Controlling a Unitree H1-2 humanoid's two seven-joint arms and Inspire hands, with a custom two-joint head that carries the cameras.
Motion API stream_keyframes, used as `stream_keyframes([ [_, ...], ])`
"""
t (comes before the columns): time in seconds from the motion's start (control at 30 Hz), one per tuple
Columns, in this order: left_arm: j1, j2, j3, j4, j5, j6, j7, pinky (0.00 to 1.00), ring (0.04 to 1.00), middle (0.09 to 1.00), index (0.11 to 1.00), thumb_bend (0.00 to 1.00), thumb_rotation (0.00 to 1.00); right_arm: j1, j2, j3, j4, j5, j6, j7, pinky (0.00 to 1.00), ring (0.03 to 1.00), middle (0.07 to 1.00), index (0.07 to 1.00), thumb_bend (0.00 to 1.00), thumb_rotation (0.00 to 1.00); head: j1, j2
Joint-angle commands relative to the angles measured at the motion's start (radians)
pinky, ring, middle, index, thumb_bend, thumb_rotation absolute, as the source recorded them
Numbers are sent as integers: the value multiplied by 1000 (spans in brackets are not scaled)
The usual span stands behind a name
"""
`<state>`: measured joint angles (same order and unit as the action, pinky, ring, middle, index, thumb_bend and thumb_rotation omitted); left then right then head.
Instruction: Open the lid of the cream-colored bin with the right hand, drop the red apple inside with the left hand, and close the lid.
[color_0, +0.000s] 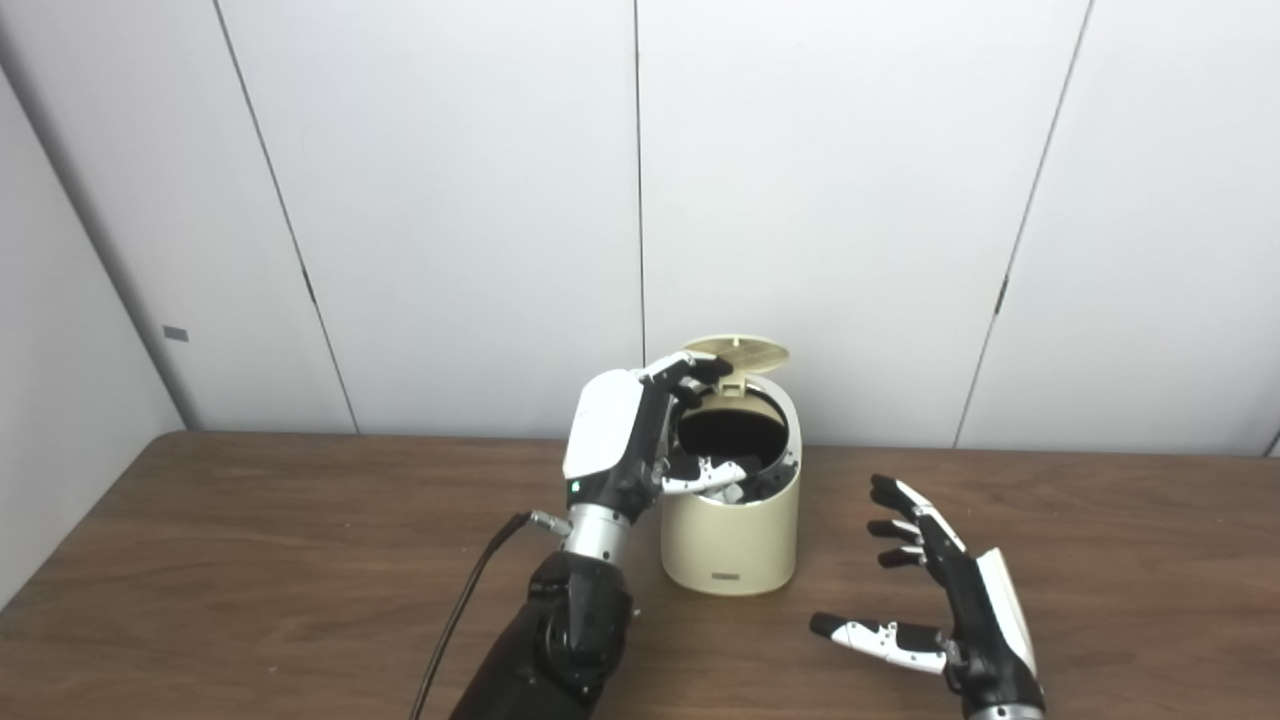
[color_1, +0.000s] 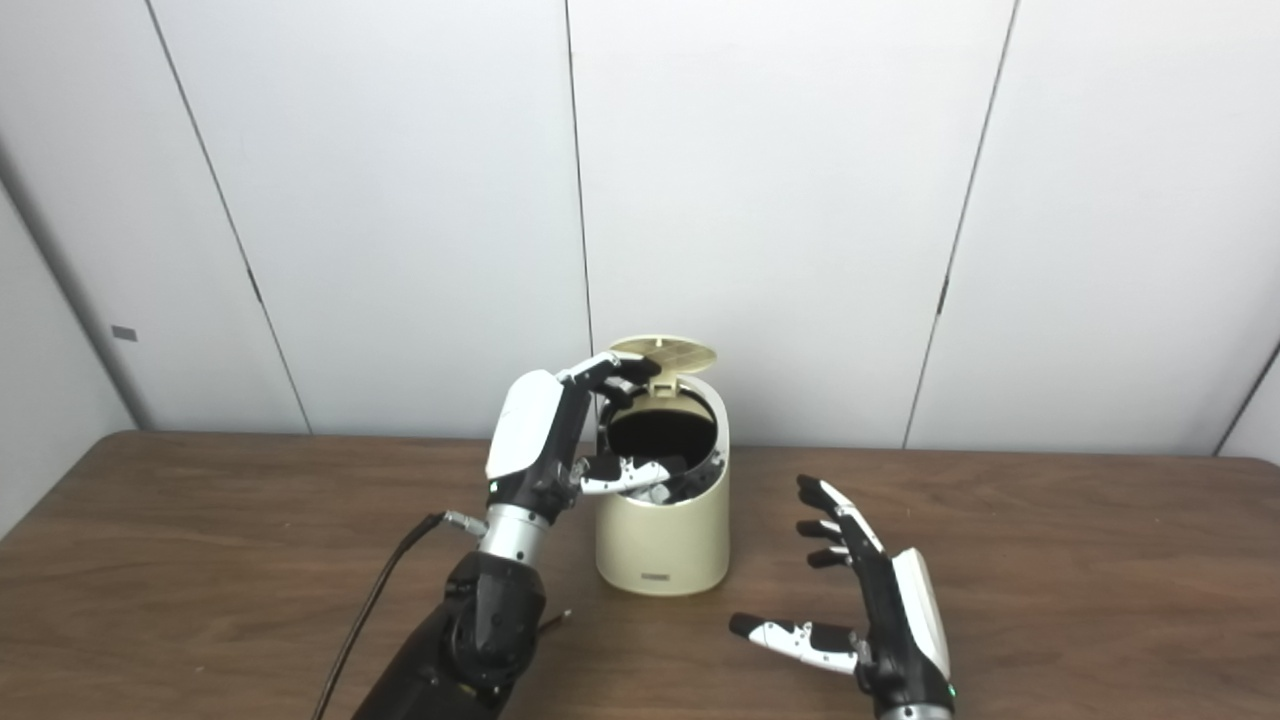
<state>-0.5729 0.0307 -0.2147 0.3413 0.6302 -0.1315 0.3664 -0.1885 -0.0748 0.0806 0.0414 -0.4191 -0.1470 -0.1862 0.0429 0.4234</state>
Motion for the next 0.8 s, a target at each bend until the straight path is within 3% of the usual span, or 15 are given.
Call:
stream_keyframes([
  [0.0, -24, 9, 19, -27, -9, -13, 20, 730, 653, 624, 649, 821, 90, -25, 0, 0, -30, 5, -19, 0, 608, 740, 835, 840, 794, 133, 0, 1],
  [0.17, -6, 6, 48, -46, -54, -70, 39, 636, 614, 596, 609, 796, 32, -25, -5, 2, -25, 4, -22, 2, 607, 741, 837, 840, 784, 122, 6, -2],
  [0.33, 4, 13, 70, -53, -61, -94, 58, 588, 597, 605, 601, 775, 46, -23, -8, 3, -24, 7, -19, 11, 616, 746, 841, 840, 780, 118, 10, -5],
  [0.77, 5, 15, 96, -29, -79, -98, 76, 648, 646, 635, 611, 791, 47, -26, -16, 4, -6, 15, -41, 15, 611, 743, 838, 832, 779, 95, 15, -7],
])
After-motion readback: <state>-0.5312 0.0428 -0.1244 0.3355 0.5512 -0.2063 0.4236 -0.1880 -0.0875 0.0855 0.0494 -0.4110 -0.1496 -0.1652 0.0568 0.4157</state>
